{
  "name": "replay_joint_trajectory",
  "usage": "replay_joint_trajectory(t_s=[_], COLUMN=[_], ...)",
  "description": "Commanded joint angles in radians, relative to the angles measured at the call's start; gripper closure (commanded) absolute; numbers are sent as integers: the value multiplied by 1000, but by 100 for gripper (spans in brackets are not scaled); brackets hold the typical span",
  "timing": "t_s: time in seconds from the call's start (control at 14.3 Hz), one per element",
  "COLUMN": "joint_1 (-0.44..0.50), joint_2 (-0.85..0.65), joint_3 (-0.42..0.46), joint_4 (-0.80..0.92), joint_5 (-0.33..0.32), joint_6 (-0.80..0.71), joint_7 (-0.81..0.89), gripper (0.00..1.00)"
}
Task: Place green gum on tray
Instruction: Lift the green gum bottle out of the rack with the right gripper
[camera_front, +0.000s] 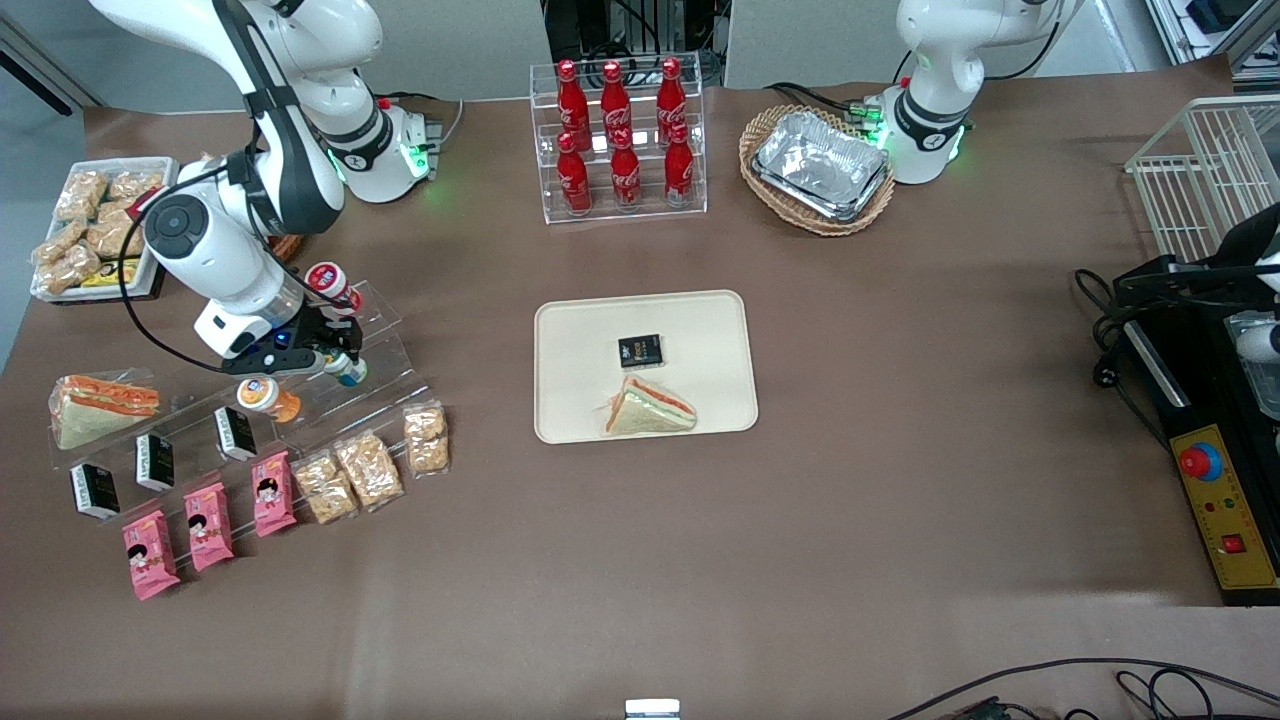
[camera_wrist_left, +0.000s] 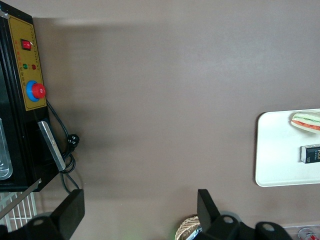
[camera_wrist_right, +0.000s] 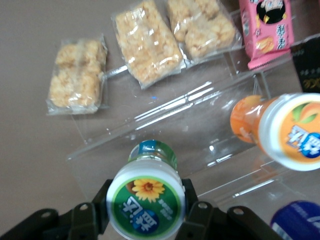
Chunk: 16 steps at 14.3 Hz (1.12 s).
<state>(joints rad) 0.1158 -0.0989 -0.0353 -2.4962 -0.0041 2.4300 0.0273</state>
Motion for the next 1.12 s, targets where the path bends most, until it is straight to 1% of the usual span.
replay_joint_trajectory(t_s=[0.0,0.21,0.35,0.49,0.56,0.63,0.84,1.05], joint_1=[7,7,8,16,25,25,25,31], joint_2=[-68,-65,-51,-48,-50,-50,-38,20], joint_3=[-6,-6,-2,3,32,72,233,389], joint_4=[135,357,503,591,614,629,652,665], joint_5=[21,21,27,82,104,105,108,111], joint_6=[-242,-535,-696,-782,-802,-815,-815,-764], joint_7=[-29,-29,-17,-1,41,107,345,602], gripper=[81,81,82,82,82,82,82,82])
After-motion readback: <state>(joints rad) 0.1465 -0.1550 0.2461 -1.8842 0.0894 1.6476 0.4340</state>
